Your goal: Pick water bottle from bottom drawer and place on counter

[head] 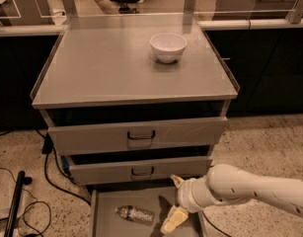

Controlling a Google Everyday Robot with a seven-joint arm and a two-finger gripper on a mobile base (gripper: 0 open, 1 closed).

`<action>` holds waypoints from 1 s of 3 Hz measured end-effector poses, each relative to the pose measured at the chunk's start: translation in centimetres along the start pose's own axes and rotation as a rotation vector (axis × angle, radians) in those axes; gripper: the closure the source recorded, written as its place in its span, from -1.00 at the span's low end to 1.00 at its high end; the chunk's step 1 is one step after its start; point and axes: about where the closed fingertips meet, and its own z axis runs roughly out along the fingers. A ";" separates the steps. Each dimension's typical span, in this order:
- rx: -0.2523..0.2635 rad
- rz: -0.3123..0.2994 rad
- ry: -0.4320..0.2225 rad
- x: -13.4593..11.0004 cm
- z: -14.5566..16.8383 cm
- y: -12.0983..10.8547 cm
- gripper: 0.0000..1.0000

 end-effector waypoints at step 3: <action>-0.115 0.075 -0.064 6.4 11.5 0.2 -1.00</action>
Offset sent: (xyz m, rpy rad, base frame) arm 0.0015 0.0263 -0.1406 0.1094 0.1334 0.0065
